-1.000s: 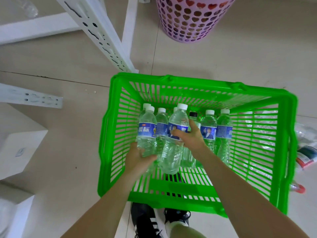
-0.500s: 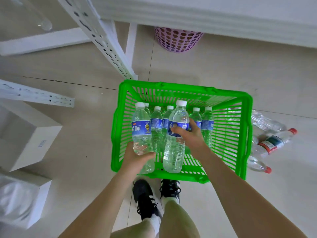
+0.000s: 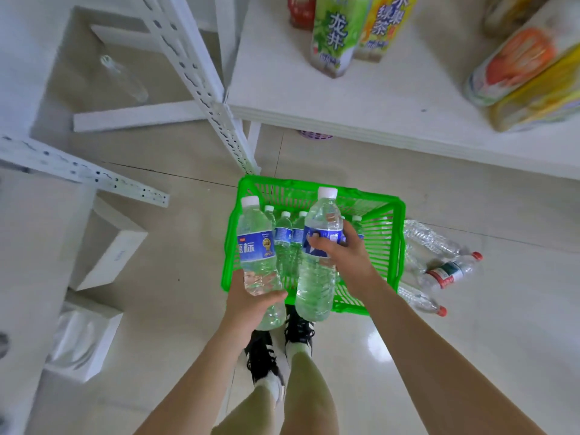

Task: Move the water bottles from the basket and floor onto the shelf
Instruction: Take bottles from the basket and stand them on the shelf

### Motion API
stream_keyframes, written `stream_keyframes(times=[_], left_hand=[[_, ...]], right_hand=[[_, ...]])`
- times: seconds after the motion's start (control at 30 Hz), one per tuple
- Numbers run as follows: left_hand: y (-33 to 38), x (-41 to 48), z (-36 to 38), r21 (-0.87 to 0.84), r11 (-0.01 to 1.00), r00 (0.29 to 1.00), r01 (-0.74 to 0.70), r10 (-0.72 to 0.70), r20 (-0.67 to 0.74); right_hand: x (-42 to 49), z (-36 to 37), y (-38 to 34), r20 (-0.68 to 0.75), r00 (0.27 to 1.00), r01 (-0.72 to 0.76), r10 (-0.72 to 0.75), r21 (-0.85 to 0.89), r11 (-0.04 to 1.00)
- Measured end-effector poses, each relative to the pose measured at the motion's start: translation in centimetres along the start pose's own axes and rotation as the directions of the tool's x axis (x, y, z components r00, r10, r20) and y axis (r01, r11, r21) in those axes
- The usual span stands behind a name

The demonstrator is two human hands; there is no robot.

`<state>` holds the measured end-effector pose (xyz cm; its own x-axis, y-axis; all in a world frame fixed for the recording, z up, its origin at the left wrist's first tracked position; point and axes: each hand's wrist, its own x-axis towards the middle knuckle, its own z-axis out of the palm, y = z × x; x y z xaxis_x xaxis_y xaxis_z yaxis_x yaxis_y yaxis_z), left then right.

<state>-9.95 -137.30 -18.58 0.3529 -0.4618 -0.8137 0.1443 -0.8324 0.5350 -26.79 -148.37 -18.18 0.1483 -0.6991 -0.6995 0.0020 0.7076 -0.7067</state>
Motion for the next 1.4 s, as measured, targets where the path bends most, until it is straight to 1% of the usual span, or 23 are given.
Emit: stream_keyframes(times=[0.2,0.37,0.5,0.67,0.83,0.97,1.17,1.3,1.4], left_hand=[[3.4,-7.7,-1.5,-0.115,0.988,0.993,-0.107,0.112,0.034],[6.1,-12.8,-4.3,-0.083,0.971,0.97,-0.223,0.23,0.081],[8.2,-16.6,-6.7,-0.087,0.938,0.929,-0.337,0.346,0.129],[10.7,-21.6,-10.0,-0.034,0.901,0.881,-0.433,0.431,0.193],[13.7,-25.6,-11.5,-0.031,0.858,0.842,-0.513,0.51,0.175],[16.4,-28.1,-12.1,-0.05,0.819,0.805,-0.571,0.571,0.161],[20.3,-30.9,-12.8,-0.106,0.739,0.72,-0.665,0.673,0.169],[23.0,-32.3,-13.4,-0.145,0.698,0.684,-0.701,0.716,0.139],[25.2,-33.3,-13.9,-0.166,0.666,0.648,-0.727,0.746,0.154]], right_hand=[[-7.2,0.3,-5.3,0.005,0.995,0.097,-0.097,0.005,0.995],[-13.4,1.3,-9.5,-0.025,0.979,0.203,-0.203,0.014,0.979],[-18.5,2.3,-11.7,-0.035,0.959,0.283,-0.281,0.05,0.958],[-24.1,3.2,-14.5,-0.026,0.939,0.344,-0.343,0.061,0.937],[-27.9,3.9,-18.1,-0.034,0.919,0.394,-0.392,0.069,0.917],[-30.6,4.5,-21.8,-0.019,0.886,0.464,-0.464,0.054,0.884],[-34.4,5.2,-27.4,0.025,0.835,0.548,-0.55,0.056,0.835],[-36.5,5.7,-30.6,0.028,0.806,0.588,-0.591,0.071,0.806],[-37.5,6.2,-32.6,0.021,0.782,0.619,-0.622,0.089,0.781]])
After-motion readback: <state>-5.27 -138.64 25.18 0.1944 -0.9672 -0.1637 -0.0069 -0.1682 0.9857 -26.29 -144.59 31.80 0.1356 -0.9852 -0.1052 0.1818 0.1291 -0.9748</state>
